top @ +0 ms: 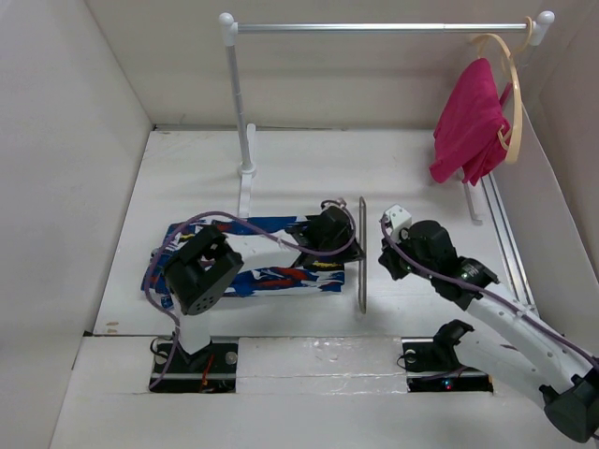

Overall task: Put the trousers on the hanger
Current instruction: Place trousers on hanger

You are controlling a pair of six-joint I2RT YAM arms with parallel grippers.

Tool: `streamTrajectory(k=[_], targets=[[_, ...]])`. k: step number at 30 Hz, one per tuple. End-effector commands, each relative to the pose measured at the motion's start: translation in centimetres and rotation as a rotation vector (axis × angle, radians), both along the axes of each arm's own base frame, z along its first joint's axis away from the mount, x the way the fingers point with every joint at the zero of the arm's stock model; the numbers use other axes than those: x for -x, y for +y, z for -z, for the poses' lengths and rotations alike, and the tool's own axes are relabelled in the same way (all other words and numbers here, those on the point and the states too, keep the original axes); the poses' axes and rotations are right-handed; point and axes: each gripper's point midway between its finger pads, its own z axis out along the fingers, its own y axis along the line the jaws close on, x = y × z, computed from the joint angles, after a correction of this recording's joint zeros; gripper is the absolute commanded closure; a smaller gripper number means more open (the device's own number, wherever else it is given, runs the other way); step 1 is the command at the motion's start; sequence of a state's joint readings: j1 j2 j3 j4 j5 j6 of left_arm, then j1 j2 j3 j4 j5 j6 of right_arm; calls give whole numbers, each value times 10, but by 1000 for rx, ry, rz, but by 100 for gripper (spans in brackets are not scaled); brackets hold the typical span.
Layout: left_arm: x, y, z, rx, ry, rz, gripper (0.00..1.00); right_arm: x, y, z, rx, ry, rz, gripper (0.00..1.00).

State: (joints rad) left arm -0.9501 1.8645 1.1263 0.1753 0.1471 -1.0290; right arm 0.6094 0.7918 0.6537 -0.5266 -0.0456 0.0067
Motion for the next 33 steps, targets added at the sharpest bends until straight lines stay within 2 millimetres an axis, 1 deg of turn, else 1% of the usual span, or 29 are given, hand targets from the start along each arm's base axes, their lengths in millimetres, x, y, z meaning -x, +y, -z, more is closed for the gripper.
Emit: streamTrajectory(k=[1, 2, 3, 4, 5, 6, 7, 8, 9, 10, 11, 13, 14, 15, 16, 17, 18, 19, 20, 21, 23, 24, 25, 28, 29, 30, 33], targets=[[6, 23, -19, 16, -69, -64, 100, -20, 20, -16, -127, -70, -3, 100], [7, 26, -26, 40, -69, -87, 100, -27, 27, -21, -169, -101, -17, 100], [10, 32, -17, 33, -66, -92, 100, -31, 32, -19, -194, -106, -25, 100], [11, 35, -15, 28, -65, -96, 100, -30, 38, -4, -206, -58, -51, 100], [7, 40, -8, 16, -54, -111, 100, -35, 44, -5, -231, -65, -58, 100], [7, 46, -1, 0, -40, -118, 100, -38, 45, 0, -223, -55, -49, 100], [9, 47, 3, -5, -31, -114, 100, -40, 48, 13, -207, -17, -50, 100], [11, 49, 4, -2, -27, -116, 100, -47, 53, 12, -219, -34, -57, 100], [13, 52, 8, -3, -22, -121, 100, -50, 57, 15, -222, -26, -62, 100], [14, 55, 9, -6, -20, -125, 100, -53, 63, 17, -234, -26, -81, 97], [14, 56, 6, 0, -26, -130, 100, -61, 70, 25, -233, -11, -87, 96], [14, 62, 9, -22, -31, -146, 100, -66, 77, 37, -219, 16, -97, 92], [13, 64, 7, -23, -36, -150, 100, -68, 83, 48, -213, 42, -101, 90], [12, 69, 9, -32, -33, -159, 100, -70, 89, 51, -219, 45, -109, 85], [8, 73, 12, -50, -46, -183, 100, -72, 91, 53, -225, 51, -105, 83], [9, 75, 12, -54, -46, -187, 100, -72, 96, 55, -236, 60, -106, 81], [11, 79, 17, -65, -41, -191, 100, -73, 96, 61, -229, 72, -93, 77], [8, 84, 19, -70, -37, -208, 100, -75, 94, 64, -224, 71, -77, 75], [8, 86, 19, -72, -37, -213, 100, -78, 97, 62, -240, 59, -72, 73], [9, 90, 22, -84, -36, -220, 100, -77, 99, 67, -245, 76, -82, 72], [10, 93, 23, -98, -38, -224, 100, -78, 103, 69, -256, 87, -83, 72], [11, 96, 26, -113, -35, -227, 100, -75, 107, 71, -258, 97, -94, 72], [10, 99, 27, -124, -37, -233, 100, -76, 107, 74, -260, 104, -84, 72], [12, 102, 31, -140, -36, -228, 100, -73, 106, 70, -279, 104, -59, 72], [13, 102, 31, -140, -36, -226, 100, -78, 100, 68, -273, 92, -28, 72], [13, 102, 32, -143, -34, -223, 100, -78, 100, 63, -279, 76, -32, 72], [14, 103, 33, -146, -34, -218, 100, -87, 95, 57, -276, 66, -21, 71]])
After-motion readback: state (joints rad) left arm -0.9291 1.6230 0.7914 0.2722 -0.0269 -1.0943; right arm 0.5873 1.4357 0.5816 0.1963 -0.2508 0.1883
